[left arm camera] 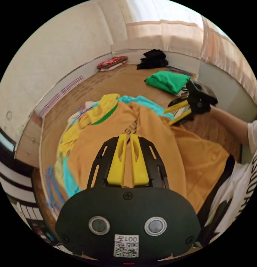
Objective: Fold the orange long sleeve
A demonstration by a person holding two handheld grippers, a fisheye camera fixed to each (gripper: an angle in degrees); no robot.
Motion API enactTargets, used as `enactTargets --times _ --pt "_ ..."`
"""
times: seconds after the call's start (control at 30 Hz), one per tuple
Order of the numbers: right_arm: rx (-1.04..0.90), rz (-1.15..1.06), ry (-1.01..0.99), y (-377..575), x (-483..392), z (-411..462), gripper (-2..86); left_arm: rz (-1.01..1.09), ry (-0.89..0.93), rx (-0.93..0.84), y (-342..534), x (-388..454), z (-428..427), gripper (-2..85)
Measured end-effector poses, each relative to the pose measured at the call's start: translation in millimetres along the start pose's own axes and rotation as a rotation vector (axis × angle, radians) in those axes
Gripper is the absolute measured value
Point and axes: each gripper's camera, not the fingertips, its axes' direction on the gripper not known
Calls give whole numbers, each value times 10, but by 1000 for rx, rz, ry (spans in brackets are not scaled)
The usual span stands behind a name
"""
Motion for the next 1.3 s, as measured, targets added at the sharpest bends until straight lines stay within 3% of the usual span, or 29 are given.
enactTargets --times 0.17,0.47,0.7,0.77,0.9,1.03,1.17,1.3 --pt "60 -3 -57 107 14 19 92 49 274 -63 -1213 -21 1091 95" --pt "204 10 -68 466 -16 -61 25 96 206 -288 -1749 -73 1941 24" --pt "299 98 34 770 -81 -256 15 66 444 -91 -2018 -521 1714 -6" --pt "302 138 43 845 -117 -263 14 40 388 -35 -2081 -596 1732 -9" --pt "274 183 44 900 -185 -145 13 78 408 -104 -2145 -487 2008 -9" --pt "249 213 51 852 -171 -151 13 87 269 -159 -2166 -316 2298 -10" --pt "259 253 79 856 -168 -249 12 -37 161 -74 -2213 -386 2321 -10" --pt "213 285 46 831 -156 -236 13 -66 305 -138 -2269 -466 2373 -10"
